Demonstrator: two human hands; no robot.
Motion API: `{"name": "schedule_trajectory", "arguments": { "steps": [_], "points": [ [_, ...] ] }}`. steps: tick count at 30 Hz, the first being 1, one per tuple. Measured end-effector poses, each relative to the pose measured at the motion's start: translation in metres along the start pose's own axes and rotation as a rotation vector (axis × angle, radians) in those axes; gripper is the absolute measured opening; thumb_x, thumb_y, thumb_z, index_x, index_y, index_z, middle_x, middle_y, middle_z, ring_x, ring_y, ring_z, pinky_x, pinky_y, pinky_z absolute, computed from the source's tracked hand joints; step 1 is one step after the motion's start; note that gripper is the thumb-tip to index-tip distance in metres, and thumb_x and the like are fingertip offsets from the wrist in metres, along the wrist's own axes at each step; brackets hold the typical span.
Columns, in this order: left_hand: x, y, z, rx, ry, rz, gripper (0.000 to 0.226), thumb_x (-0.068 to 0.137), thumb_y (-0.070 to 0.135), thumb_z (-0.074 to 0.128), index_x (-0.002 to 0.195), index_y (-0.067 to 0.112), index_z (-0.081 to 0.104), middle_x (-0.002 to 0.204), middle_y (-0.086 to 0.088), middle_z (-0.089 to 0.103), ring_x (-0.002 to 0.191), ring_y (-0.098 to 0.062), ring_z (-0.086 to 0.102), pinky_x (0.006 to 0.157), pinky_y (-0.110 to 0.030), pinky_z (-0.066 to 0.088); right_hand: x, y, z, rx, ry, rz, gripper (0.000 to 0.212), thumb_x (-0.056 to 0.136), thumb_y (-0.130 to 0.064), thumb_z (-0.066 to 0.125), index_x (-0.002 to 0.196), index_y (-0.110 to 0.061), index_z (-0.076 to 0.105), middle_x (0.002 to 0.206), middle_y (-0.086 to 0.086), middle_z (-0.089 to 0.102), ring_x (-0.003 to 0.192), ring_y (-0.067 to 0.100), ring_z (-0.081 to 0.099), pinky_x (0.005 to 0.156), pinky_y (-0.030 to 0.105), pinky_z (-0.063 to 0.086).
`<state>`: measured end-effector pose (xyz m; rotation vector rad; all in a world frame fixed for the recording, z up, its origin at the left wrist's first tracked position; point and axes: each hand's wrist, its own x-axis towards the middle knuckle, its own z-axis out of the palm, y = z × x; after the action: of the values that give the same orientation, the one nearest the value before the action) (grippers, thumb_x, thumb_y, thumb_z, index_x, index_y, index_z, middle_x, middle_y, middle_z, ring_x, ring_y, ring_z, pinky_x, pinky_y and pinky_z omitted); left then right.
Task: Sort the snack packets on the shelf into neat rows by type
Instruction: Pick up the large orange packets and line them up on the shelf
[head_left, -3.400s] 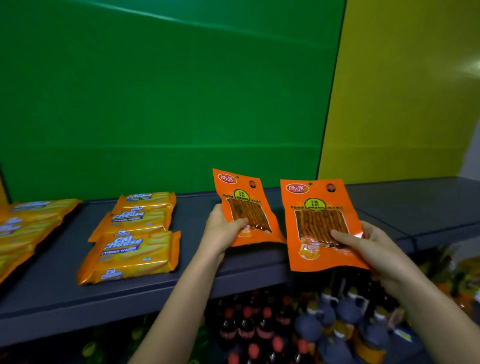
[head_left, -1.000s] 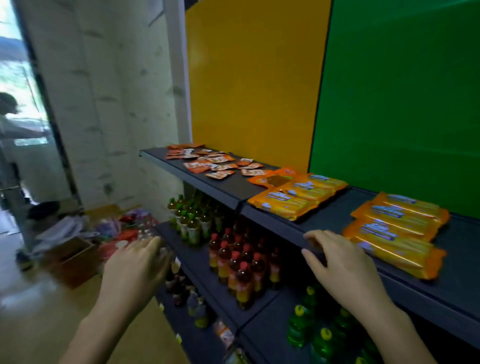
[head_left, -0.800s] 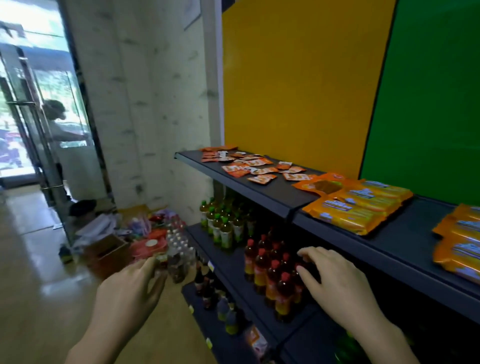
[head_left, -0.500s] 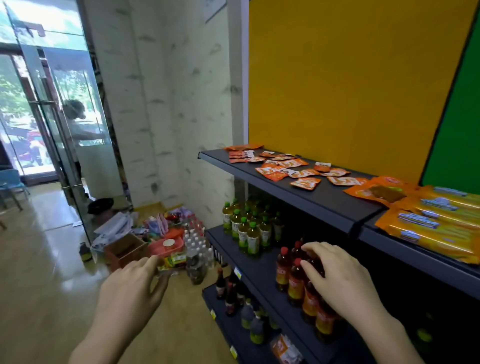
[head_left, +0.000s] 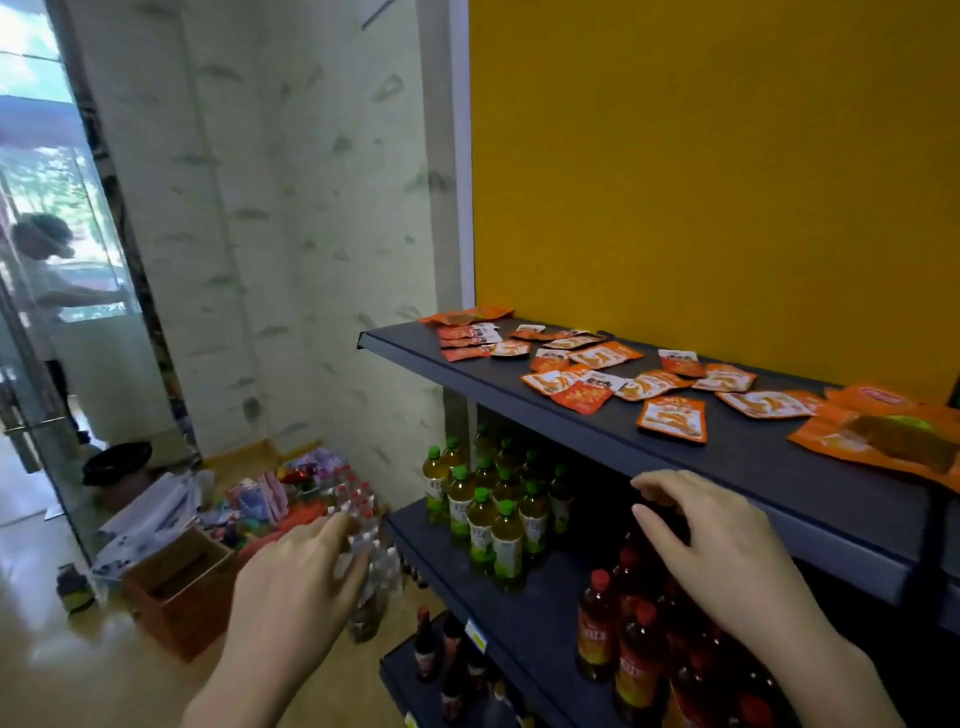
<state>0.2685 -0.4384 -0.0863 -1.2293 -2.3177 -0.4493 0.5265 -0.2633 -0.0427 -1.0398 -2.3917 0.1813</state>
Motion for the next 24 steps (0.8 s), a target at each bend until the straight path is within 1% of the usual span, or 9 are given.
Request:
{"name": "schedule_trajectory", "arguments": {
  "steps": [4, 7, 9, 10, 12, 14, 17, 20, 24],
  "points": [
    [0.083, 0.018, 0.017, -0.06, 0.101, 0.165, 0.015, 0.072, 0.028, 0.076, 0.08, 0.018, 0.067, 0.068, 0.003, 0.069, 0.056, -0.016, 0.066, 0.041, -0.016, 0.033, 0.047, 0.009, -0.007, -0.033, 0.12, 0.076, 0.029, 0.092, -0.038, 0.048, 0.12, -0.033, 0.055, 0.119, -0.02, 0.057, 0.111, 0.005, 0.055, 0.086, 0.023, 0.043],
    [0.137, 0.035, 0.036, -0.124, 0.126, 0.234, 0.019, 0.08, 0.038, 0.063, 0.08, 0.019, 0.067, 0.07, 0.002, 0.07, 0.058, -0.019, 0.068, 0.042, -0.023, 0.045, 0.077, 0.024, -0.01, -0.067, 0.185, 0.154, 0.027, 0.092, -0.035, 0.049, 0.117, -0.028, 0.057, 0.117, -0.012, 0.061, 0.108, 0.012, 0.057, 0.084, 0.03, 0.046],
    [0.166, 0.05, 0.053, -0.168, 0.096, 0.287, 0.03, 0.08, 0.046, 0.05, 0.08, 0.021, 0.066, 0.068, 0.002, 0.069, 0.059, -0.021, 0.068, 0.042, -0.027, 0.049, 0.094, 0.039, -0.012, -0.12, 0.235, 0.232, 0.028, 0.092, -0.033, 0.05, 0.118, -0.025, 0.058, 0.118, -0.007, 0.062, 0.11, 0.016, 0.057, 0.086, 0.032, 0.044],
    [0.177, 0.057, 0.06, -0.188, 0.093, 0.307, 0.031, 0.079, 0.047, 0.049, 0.081, 0.02, 0.065, 0.069, 0.001, 0.069, 0.061, -0.023, 0.068, 0.043, -0.029, 0.049, 0.1, 0.047, -0.014, -0.142, 0.25, 0.275, 0.028, 0.092, -0.031, 0.05, 0.117, -0.023, 0.059, 0.118, -0.004, 0.063, 0.11, 0.018, 0.057, 0.087, 0.032, 0.044],
    [0.198, 0.075, 0.072, -0.281, 0.088, 0.343, 0.02, 0.081, 0.039, 0.062, 0.083, 0.019, 0.065, 0.075, 0.0, 0.069, 0.069, -0.027, 0.069, 0.049, -0.031, 0.05, 0.111, 0.065, -0.019, -0.191, 0.28, 0.395, 0.029, 0.093, -0.028, 0.049, 0.118, -0.018, 0.059, 0.118, 0.002, 0.063, 0.109, 0.022, 0.057, 0.087, 0.035, 0.046],
    [0.219, 0.095, 0.084, -0.336, 0.097, 0.416, 0.014, 0.079, 0.032, 0.069, 0.083, 0.019, 0.066, 0.075, 0.001, 0.068, 0.072, -0.026, 0.068, 0.05, -0.029, 0.049, 0.119, 0.087, -0.026, -0.255, 0.303, 0.566, 0.031, 0.093, -0.026, 0.047, 0.121, -0.015, 0.057, 0.122, 0.007, 0.061, 0.113, 0.028, 0.055, 0.089, 0.037, 0.045],
    [0.249, 0.122, 0.104, -0.428, 0.071, 0.497, 0.017, 0.076, 0.027, 0.074, 0.087, 0.016, 0.068, 0.079, -0.003, 0.07, 0.073, -0.027, 0.068, 0.053, -0.031, 0.05, 0.12, 0.115, -0.036, -0.355, 0.278, 0.801, 0.031, 0.094, -0.022, 0.043, 0.119, -0.007, 0.055, 0.125, 0.016, 0.056, 0.116, 0.034, 0.052, 0.091, 0.038, 0.043],
    [0.272, 0.145, 0.123, -0.483, 0.057, 0.615, 0.02, 0.078, 0.033, 0.064, 0.085, 0.016, 0.069, 0.079, -0.006, 0.071, 0.071, -0.03, 0.068, 0.053, -0.031, 0.051, 0.116, 0.127, -0.04, -0.393, 0.235, 1.007, 0.038, 0.094, -0.026, 0.044, 0.12, -0.001, 0.053, 0.129, 0.019, 0.051, 0.121, 0.035, 0.047, 0.095, 0.039, 0.041],
    [0.286, 0.167, 0.136, -0.533, 0.048, 0.724, 0.023, 0.073, 0.035, 0.055, 0.077, 0.016, 0.067, 0.072, -0.004, 0.069, 0.067, -0.03, 0.067, 0.051, -0.029, 0.05, 0.112, 0.133, -0.03, -0.395, 0.066, 1.202, 0.052, 0.095, -0.048, 0.034, 0.134, -0.014, 0.045, 0.143, 0.013, 0.04, 0.131, 0.036, 0.035, 0.105, 0.043, 0.032]
  ]
}}
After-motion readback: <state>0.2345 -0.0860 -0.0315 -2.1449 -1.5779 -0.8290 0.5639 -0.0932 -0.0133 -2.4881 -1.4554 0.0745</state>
